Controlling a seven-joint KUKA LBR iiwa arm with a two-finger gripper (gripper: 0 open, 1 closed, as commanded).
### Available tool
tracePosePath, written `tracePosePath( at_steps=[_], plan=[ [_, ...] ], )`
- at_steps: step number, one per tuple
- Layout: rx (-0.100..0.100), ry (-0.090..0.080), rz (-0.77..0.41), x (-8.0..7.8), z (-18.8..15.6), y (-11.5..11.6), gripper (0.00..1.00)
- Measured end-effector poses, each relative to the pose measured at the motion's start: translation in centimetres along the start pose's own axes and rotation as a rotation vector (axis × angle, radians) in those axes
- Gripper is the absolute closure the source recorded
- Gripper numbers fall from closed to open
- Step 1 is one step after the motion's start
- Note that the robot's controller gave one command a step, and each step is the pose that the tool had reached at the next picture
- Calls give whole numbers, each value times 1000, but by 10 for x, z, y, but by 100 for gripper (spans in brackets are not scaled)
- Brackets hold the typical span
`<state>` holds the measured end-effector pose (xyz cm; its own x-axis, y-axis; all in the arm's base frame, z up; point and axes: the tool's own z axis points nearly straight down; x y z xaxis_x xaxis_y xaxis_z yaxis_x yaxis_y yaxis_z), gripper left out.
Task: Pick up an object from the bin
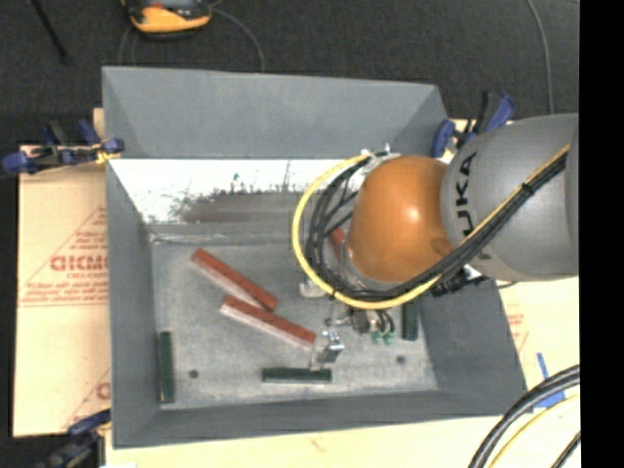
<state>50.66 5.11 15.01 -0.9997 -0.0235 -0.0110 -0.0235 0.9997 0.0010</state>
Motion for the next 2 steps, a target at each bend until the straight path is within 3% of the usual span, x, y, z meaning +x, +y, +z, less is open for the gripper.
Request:
tracePosePath(
  at_steps=[1,2],
  plan=[
    [2,4,58,11,61,17,0],
    [1,9,72,12,69,26,100]
  ],
)
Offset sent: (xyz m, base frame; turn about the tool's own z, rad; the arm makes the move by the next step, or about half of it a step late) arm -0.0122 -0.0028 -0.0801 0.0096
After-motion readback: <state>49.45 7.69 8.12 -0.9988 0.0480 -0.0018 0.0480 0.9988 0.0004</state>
